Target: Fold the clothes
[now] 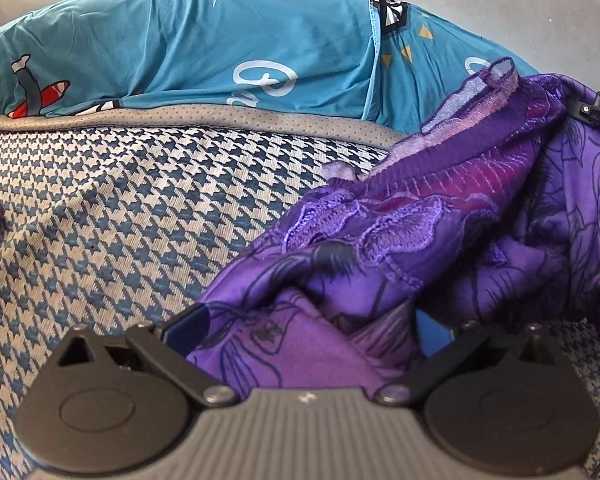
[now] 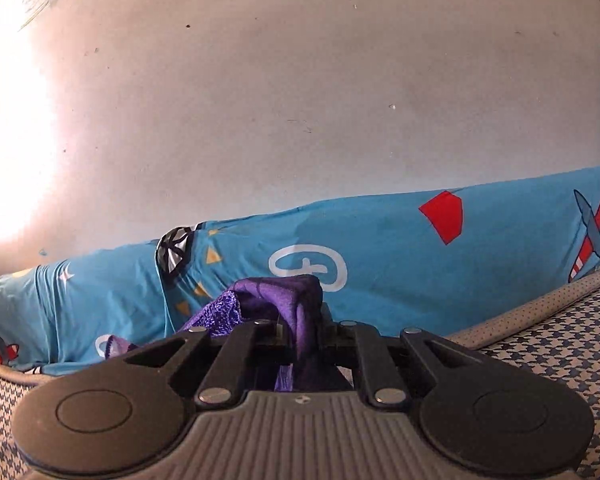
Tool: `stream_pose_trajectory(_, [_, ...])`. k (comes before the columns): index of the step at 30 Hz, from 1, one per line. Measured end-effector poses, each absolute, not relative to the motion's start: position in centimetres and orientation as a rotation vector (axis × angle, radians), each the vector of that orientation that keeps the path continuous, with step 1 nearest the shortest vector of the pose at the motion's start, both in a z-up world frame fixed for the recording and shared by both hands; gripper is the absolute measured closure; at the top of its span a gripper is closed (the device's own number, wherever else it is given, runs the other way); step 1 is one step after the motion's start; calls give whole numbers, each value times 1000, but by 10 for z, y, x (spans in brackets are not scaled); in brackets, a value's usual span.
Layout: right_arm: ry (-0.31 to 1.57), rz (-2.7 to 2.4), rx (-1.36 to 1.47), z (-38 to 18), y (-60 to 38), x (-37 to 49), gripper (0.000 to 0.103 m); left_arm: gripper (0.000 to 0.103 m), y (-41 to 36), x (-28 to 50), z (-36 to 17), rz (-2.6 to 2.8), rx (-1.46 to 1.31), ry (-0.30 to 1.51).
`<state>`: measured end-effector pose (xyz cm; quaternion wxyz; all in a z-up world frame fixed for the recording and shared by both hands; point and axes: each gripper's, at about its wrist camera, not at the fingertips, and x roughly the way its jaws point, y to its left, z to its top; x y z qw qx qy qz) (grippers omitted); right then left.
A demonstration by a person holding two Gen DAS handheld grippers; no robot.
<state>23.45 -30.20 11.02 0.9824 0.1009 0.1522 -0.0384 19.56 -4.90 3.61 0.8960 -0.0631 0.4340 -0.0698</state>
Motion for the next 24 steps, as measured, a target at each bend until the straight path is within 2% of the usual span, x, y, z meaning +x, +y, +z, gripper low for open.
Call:
stream_pose_trajectory(13, [222, -29, 279, 120, -300, 252, 93, 0, -66, 236, 23, -40, -49, 836])
stream_pose_trajectory(16, [231, -29, 261, 117, -298, 265, 88, 0, -70, 250, 17, 47, 25, 823])
stream_pose_trajectory(17, [260, -36, 242, 113, -296, 271, 85, 0, -71, 255, 14, 74, 44, 825])
stream_pose_trajectory(19, [333, -67, 196, 104, -294, 280, 59, 0, -64, 261, 8, 89, -5, 851])
stream_pose_trajectory(20, [363, -84, 176, 100, -294, 283, 53, 0, -59, 261, 7, 75, -43, 860])
stream_pose_trajectory(21, [377, -97, 163, 98, -296, 283, 42, 0, -55, 261, 8, 61, -75, 859])
stream_pose_trajectory(22, [386, -109, 151, 98, -298, 283, 36, 0, -52, 260, 10, 50, -98, 849])
stream_pose_trajectory(24, [404, -133, 128, 96, -303, 283, 32, 0, -47, 255, 18, 40, -130, 814])
